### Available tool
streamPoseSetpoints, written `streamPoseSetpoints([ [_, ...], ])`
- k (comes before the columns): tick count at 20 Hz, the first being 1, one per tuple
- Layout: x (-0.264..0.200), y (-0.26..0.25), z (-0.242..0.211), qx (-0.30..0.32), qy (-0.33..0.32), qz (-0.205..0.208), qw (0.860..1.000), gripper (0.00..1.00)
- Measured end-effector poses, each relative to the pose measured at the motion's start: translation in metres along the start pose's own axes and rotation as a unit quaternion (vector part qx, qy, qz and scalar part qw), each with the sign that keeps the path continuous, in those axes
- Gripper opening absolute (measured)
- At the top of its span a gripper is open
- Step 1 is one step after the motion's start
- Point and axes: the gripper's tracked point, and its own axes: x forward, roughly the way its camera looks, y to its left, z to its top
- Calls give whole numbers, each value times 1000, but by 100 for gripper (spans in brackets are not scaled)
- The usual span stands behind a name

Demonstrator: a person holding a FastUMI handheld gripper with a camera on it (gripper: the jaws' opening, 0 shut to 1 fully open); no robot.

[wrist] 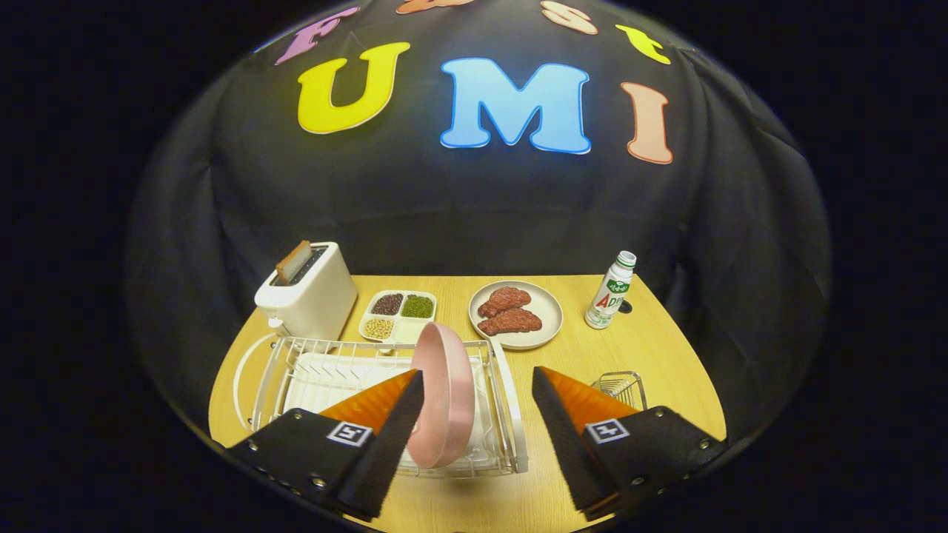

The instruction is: Take the plate from the dish rack, then take the spoon from the basket and place it into the plate.

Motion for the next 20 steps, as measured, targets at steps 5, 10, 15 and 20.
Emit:
streamPoseSetpoints([
  [5, 34, -2, -17, -16, 44, -51, 998, 68],
  [10, 40, 0, -20, -42, 66, -109, 991, 19],
  [15, 40, 15, -13, -86, 58, -134, 986, 9],
  [20, 31, 14, 3, -101, 57, -151, 982, 9],
])
